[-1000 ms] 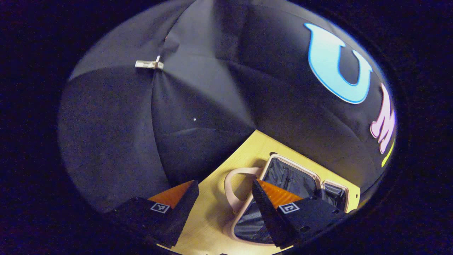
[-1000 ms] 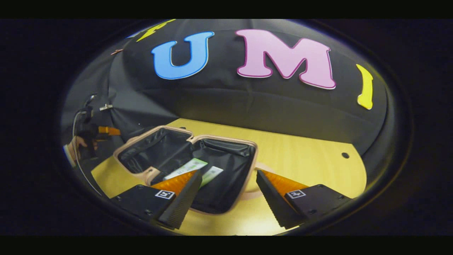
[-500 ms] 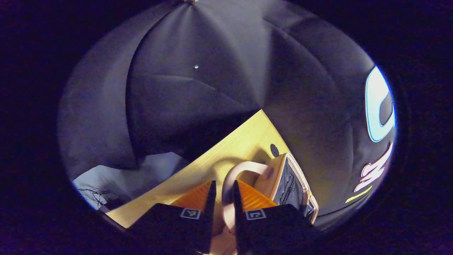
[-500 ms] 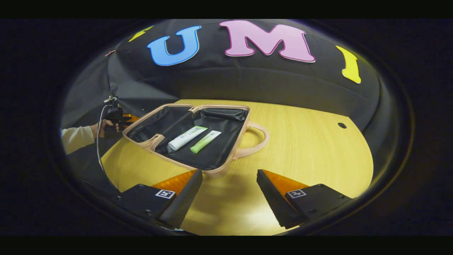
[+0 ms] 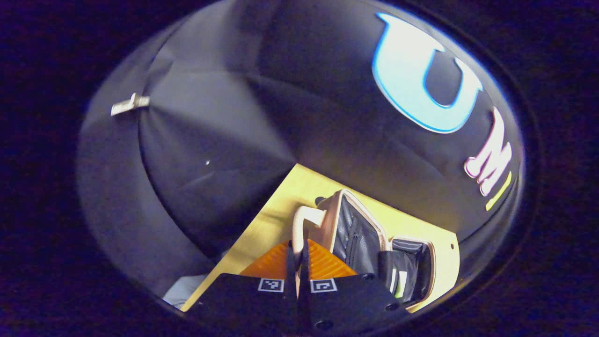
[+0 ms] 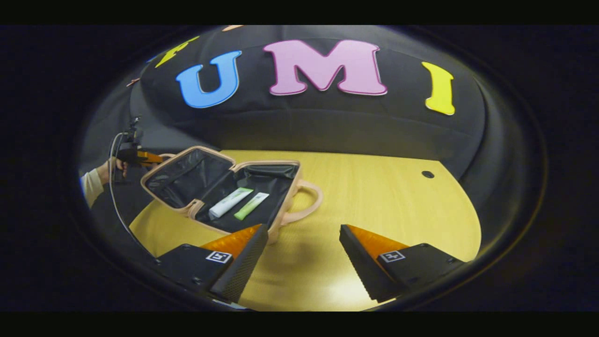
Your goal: First open the suitcase, pack the skin care products into it, and then close the suitcase.
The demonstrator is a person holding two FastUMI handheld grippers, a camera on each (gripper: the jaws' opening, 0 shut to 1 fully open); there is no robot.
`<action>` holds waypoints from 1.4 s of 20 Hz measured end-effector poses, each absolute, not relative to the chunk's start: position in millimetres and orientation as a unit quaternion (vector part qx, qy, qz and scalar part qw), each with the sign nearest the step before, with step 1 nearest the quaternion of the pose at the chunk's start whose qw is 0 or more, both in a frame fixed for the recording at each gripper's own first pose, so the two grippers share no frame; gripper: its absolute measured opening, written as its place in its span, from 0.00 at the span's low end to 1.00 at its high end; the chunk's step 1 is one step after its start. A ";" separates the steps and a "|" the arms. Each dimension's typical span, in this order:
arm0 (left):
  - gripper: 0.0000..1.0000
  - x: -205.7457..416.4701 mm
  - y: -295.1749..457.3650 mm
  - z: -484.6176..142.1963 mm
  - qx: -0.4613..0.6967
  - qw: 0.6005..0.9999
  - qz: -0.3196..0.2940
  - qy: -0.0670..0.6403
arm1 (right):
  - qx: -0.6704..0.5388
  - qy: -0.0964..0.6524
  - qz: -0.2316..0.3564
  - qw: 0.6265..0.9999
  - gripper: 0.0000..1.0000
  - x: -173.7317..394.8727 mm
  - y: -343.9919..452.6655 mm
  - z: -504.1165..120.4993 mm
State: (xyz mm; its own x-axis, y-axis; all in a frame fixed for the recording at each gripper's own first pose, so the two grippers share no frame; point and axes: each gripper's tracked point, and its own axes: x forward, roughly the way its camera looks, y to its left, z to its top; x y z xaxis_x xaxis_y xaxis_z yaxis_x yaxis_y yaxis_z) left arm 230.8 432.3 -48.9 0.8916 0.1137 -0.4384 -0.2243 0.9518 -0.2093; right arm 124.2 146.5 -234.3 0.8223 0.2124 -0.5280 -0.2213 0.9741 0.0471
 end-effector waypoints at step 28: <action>0.45 222.3 -61.4 -107.2 -0.072 0.955 -0.105 0.269 | -0.002 0.186 0.087 0.979 0.98 101.4 -14.4 -138.5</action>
